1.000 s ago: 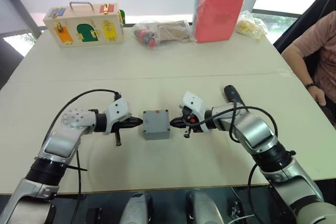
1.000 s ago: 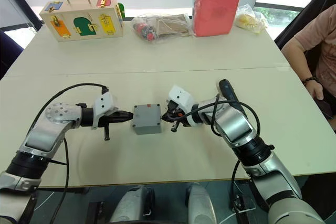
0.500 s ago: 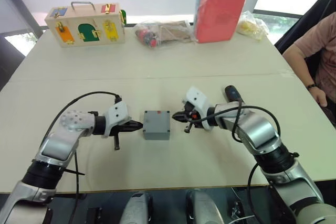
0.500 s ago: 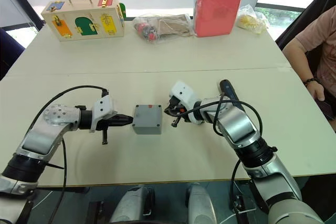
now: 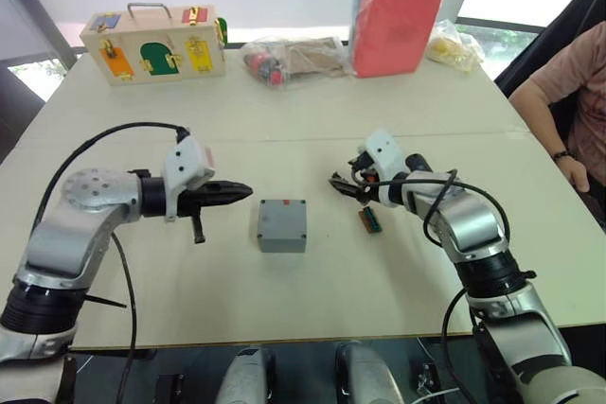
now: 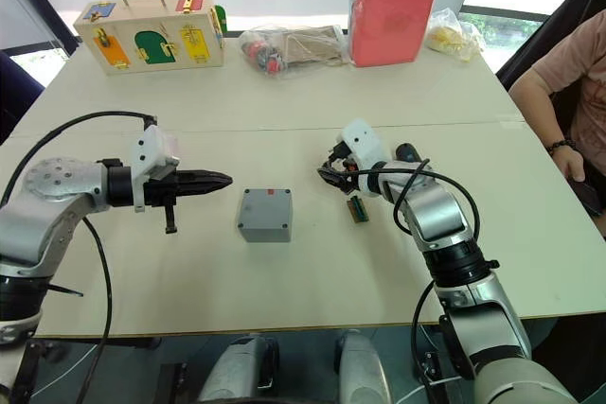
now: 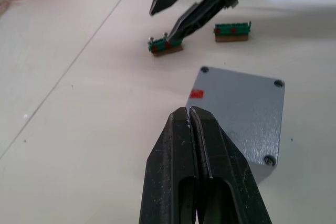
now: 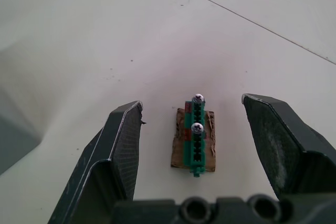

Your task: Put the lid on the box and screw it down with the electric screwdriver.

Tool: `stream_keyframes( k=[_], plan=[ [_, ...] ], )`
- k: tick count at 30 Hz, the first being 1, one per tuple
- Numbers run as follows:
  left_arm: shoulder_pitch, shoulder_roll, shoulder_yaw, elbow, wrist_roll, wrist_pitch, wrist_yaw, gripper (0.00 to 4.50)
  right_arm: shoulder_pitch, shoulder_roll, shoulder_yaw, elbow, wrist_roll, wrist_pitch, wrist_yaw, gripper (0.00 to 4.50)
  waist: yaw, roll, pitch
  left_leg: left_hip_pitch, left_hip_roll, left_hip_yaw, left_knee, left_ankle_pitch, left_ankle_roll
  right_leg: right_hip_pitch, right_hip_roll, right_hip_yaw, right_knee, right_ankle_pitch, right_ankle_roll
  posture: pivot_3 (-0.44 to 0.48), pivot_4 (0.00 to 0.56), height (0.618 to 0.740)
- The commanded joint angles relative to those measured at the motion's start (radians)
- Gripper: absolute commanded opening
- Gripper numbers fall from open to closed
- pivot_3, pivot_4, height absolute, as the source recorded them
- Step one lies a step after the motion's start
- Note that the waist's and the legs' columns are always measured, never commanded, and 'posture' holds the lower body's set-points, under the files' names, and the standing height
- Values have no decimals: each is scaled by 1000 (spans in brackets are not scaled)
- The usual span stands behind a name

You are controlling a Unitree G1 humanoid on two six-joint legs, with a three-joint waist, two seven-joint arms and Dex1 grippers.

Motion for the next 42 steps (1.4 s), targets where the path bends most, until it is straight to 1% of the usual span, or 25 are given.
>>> stream_keyframes(
  k=[1,7,14,17,19,20,22,23,24,28,33,38,42],
  plan=[
    [-21,-2,24,-42,-25,12,22,0,-6,20,-27,23,2,-24,-8,3098,0,0,0,0,0,0,0,0,0,0,0,0,0,0,0,0,150,730],
    [-27,-8,11,-45,-28,15,37,0,-16,34,-36,67,3,-29,-12,3098,1,0,0,0,0,0,0,0,0,0,0,0,0,0,0,0,150,730],
    [-28,-11,6,-49,-32,16,42,0,-18,37,-41,71,4,-33,-9,3098,0,0,0,0,0,0,0,0,-1,0,0,0,0,0,0,0,150,730],
    [-28,-16,2,-50,-31,16,46,0,-19,39,-45,72,6,-36,-9,2513,0,0,0,0,0,0,0,0,-1,0,0,0,0,0,0,0,150,730],
    [-27,-17,1,-51,-31,17,48,0,-19,40,-46,71,7,-35,-8,1710,0,0,0,0,0,0,0,0,-1,0,0,0,0,0,0,0,150,730],
    [-26,-17,2,-53,-32,17,48,0,-18,40,-47,68,7,-34,-7,1414,0,0,0,0,0,0,0,0,-1,0,0,0,0,0,0,0,150,730],
    [-27,-17,1,-53,-31,17,49,0,-20,42,-49,70,9,-32,-6,592,0,0,0,0,0,0,0,0,-1,0,0,0,0,0,0,0,150,730],
    [-27,-17,1,-53,-31,16,50,0,-20,42,-50,70,9,-32,-6,251,0,0,0,0,0,0,0,0,-1,0,0,0,0,0,0,0,150,730],
    [-27,-18,0,-52,-31,16,50,0,-21,42,-49,70,9,-33,-5,118,0,0,0,0,0,0,0,0,-1,0,0,0,0,0,0,0,150,730],
    [-27,-22,-4,-51,-31,16,54,0,-30,44,-64,58,21,-7,-6,118,0,0,0,0,0,0,0,0,-1,0,0,0,0,0,0,0,150,730],
    [-13,-18,-5,-50,-29,13,50,0,-46,28,-108,-14,66,61,6,118,0,0,0,0,0,0,0,1,-1,0,0,0,0,0,0,0,150,730],
    [1,-14,-2,-49,-27,10,46,0,-64,-15,-130,-144,135,161,60,118,1,0,0,0,0,0,0,1,-1,0,0,0,0,0,0,0,150,730],
    [11,-14,-1,-50,-27,8,46,0,-68,-46,-99,-276,223,289,122,118,1,0,0,0,0,-1,0,0,-1,0,0,0,0,0,0,0,150,730]
  ],
)
